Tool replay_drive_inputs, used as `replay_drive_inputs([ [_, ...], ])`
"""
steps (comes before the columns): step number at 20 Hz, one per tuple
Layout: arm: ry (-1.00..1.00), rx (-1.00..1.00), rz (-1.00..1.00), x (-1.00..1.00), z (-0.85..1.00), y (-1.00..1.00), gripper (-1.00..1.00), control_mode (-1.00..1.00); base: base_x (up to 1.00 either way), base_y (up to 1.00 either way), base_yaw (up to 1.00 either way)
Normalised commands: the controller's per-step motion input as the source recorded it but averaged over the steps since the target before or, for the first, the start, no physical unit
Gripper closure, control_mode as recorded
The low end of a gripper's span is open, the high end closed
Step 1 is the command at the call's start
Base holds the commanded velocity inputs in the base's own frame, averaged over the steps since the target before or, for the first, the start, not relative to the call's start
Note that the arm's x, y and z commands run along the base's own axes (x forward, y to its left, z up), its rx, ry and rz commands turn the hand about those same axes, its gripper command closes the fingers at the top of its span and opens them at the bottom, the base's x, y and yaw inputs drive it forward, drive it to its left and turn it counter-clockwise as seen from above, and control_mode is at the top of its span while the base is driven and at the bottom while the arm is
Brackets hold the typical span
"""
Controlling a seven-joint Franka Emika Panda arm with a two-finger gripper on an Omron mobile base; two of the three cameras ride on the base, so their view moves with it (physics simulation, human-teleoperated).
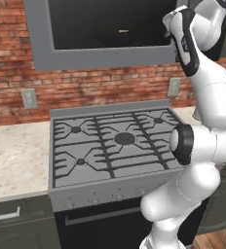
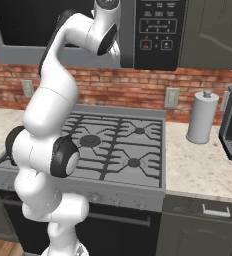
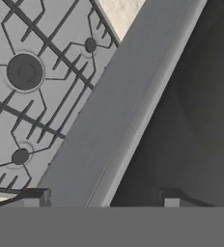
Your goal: Pick the bell pepper from the sink and place it in the bowl. Then pick the bowl and place it in the microwave. Then close the microwave door and press the start button.
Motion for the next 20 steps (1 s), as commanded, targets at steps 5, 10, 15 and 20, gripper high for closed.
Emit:
replay_drive_inputs([
  [5, -0.06, 0.00, 0.00, -0.71, -0.01, 0.04, -1.00, -1.00, 0.00, 0.00, 0.00],
  [10, -0.12, 0.00, -0.01, -1.00, 0.05, 0.00, -1.00, -1.00, 0.00, 0.00, 0.00],
  [15, -0.02, 0.00, -0.10, -0.91, -0.15, -0.14, -1.00, -1.00, 0.00, 0.00, 0.00],
  [20, -0.06, 0.00, -0.14, -0.25, -0.13, -0.60, -1.00, -1.00, 0.00, 0.00, 0.00],
])
